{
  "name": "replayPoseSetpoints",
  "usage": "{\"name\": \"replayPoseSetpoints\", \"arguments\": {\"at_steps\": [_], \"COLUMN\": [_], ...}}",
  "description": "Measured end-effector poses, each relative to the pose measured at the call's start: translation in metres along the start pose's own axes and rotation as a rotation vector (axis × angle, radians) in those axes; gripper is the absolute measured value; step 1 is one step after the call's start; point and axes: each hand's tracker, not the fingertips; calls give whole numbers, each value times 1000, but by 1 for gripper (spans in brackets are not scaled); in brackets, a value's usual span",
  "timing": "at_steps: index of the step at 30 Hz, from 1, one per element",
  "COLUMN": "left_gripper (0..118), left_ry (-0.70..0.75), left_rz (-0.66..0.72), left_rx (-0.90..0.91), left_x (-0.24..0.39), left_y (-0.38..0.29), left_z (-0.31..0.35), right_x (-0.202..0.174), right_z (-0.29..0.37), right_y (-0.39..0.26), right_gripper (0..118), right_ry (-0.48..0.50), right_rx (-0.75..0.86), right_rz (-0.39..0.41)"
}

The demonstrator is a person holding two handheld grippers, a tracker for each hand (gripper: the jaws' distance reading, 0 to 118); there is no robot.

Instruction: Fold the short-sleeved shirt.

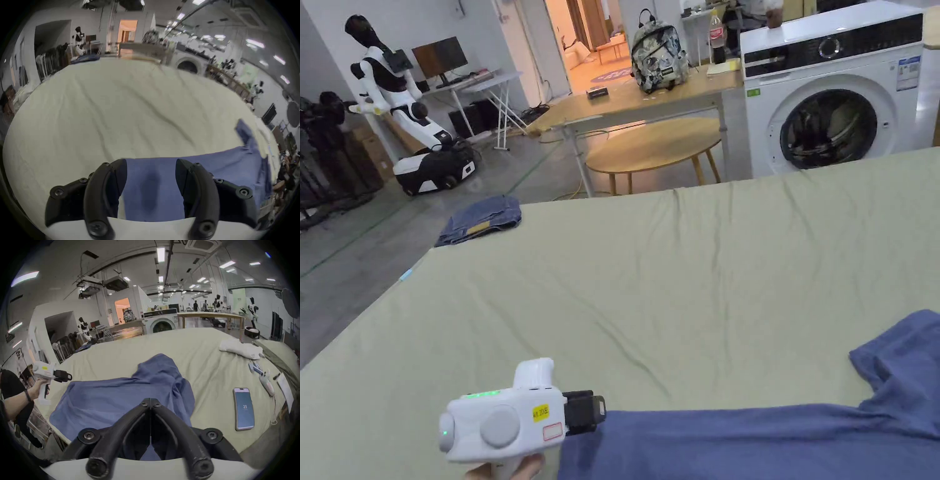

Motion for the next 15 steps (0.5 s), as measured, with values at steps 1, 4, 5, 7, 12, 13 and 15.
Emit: {"name": "replayPoseSetpoints", "arguments": {"at_steps": [1, 4, 5, 7, 12, 13, 15], "left_gripper": [62, 46, 15, 6, 0, 0, 0], "left_ry": [43, 81, 79, 31, 91, 90, 85], "left_rz": [-14, 10, 2, -36, -111, -107, -90], "left_rx": [-45, -125, -101, -99, -163, -175, -191], "left_x": [-5, -7, 3, 13, 21, 28, 27], "left_y": [1, -2, -5, -2, 3, 0, 4], "left_z": [-19, -44, -35, -32, -49, -42, -41], "right_x": [6, 20, 24, 32, 47, 53, 68], "right_z": [0, 0, 0, -3, -48, -69, -119], "right_y": [-2, -3, -3, 1, 53, 72, 101], "right_gripper": [0, 0, 0, 0, 2, 20, 79], "right_ry": [-4, -37, -46, -54, -40, -47, -31], "right_rx": [-5, -28, -28, -31, -69, -144, -276], "right_rz": [-9, -37, -41, -51, 0, -9, -52]}}
